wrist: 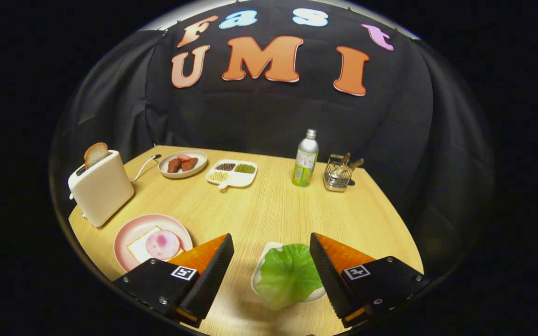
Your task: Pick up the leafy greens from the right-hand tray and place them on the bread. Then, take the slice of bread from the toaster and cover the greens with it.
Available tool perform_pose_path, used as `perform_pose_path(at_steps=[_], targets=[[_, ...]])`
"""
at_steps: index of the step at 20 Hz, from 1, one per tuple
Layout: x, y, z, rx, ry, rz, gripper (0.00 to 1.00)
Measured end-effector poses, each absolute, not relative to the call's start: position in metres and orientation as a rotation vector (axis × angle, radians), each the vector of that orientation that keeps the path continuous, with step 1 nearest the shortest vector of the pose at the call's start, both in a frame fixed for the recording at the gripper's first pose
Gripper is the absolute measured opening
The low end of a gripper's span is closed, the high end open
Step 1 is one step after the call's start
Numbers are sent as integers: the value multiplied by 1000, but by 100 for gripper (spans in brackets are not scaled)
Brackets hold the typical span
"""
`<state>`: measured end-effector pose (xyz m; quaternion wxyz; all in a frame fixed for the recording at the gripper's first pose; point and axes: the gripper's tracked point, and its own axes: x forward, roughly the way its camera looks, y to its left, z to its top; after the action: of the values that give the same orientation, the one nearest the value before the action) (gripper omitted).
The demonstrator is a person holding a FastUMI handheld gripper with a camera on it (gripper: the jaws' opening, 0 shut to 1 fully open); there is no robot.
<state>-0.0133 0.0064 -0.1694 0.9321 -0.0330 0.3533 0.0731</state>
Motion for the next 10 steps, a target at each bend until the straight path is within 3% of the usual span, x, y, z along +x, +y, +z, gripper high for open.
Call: perform_pose_path(at_steps=[10], targets=[[-32,-6,-237,-23,1018,154,96]])
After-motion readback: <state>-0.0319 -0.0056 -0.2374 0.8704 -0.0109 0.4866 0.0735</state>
